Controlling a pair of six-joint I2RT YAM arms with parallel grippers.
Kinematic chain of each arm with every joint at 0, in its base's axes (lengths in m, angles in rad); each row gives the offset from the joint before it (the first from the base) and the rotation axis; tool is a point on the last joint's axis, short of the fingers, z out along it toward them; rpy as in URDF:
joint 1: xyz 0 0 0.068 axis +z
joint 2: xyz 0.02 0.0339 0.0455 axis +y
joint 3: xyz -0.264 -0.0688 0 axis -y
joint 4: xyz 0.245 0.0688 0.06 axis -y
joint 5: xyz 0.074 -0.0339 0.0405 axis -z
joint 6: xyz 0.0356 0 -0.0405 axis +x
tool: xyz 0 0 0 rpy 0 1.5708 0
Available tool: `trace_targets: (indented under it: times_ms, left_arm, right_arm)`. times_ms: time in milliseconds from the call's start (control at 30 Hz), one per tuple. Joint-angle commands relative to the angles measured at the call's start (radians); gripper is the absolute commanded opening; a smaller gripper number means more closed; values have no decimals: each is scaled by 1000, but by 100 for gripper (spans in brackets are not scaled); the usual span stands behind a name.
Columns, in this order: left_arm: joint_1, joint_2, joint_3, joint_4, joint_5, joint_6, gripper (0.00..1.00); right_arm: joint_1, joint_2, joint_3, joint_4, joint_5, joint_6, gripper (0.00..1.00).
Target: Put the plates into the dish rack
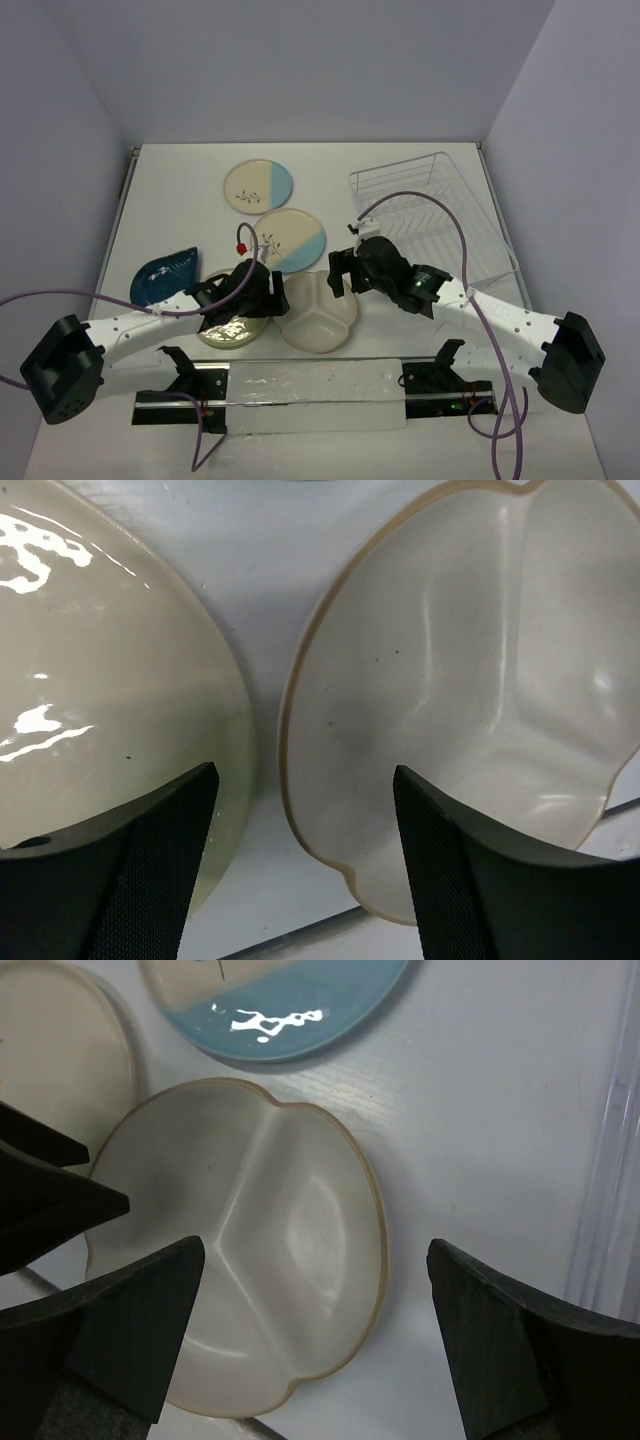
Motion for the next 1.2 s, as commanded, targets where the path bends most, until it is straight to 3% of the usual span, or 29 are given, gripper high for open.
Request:
trace_targets:
  times_ms: [0, 467, 600, 1167]
  left_arm:
    - [-4, 38, 51, -7, 11, 17, 70]
    - [-5, 44, 65, -21, -15, 18, 46]
    - [-5, 53, 67, -17, -10, 21, 44]
    - [-7, 83, 76, -8, 16, 35, 8]
  right_arm:
    - [7, 40, -22, -11, 13, 50, 100]
    - [-12, 194, -69, -12, -2, 202, 99]
    - [-23, 221, -81, -10, -39, 218, 97]
    - [-59, 262, -174, 118, -199, 277, 49]
